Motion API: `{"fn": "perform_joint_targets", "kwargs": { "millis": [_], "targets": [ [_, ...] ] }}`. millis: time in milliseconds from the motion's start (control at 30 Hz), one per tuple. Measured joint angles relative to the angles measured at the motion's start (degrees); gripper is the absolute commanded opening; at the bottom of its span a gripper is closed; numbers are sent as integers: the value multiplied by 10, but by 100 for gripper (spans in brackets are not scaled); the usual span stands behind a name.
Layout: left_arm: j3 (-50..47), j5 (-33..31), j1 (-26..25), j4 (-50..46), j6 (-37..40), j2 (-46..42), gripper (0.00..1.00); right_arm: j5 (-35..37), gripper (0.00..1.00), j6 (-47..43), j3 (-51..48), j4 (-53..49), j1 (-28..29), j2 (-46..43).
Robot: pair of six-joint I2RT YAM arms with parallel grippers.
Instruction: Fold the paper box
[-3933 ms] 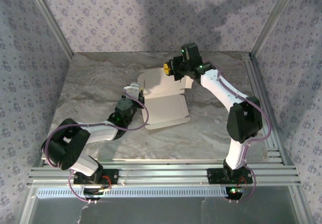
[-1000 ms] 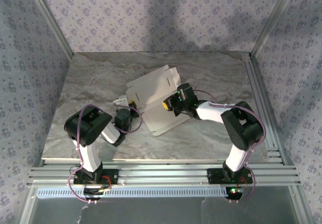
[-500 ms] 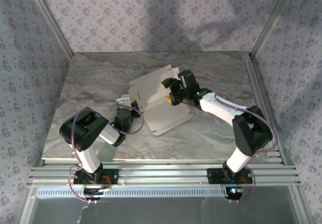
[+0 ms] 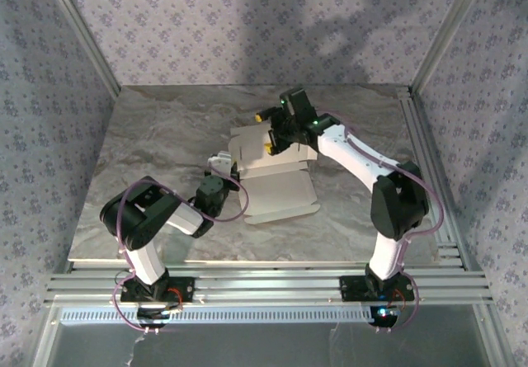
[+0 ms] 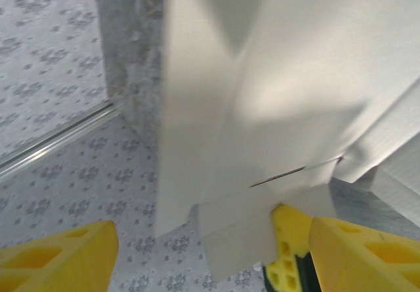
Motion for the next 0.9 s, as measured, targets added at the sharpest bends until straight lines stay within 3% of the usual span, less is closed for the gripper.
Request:
{"fn": "perform_joint_targets", "kwargs": {
  "millis": [367, 467, 600, 900],
  "targets": [
    [0, -5, -1, 0, 8, 0, 0, -21, 72, 24, -4, 40, -40, 21],
    [0, -5, -2, 0, 8, 0, 0, -23, 60, 29, 3, 44, -46, 40],
    [0, -7, -2, 0, 8, 0, 0, -23, 54, 33, 12, 46, -46, 56],
    [0, -9, -2, -4, 8, 0, 0, -24, 23, 35, 24, 50, -46, 63]
  ]
}}
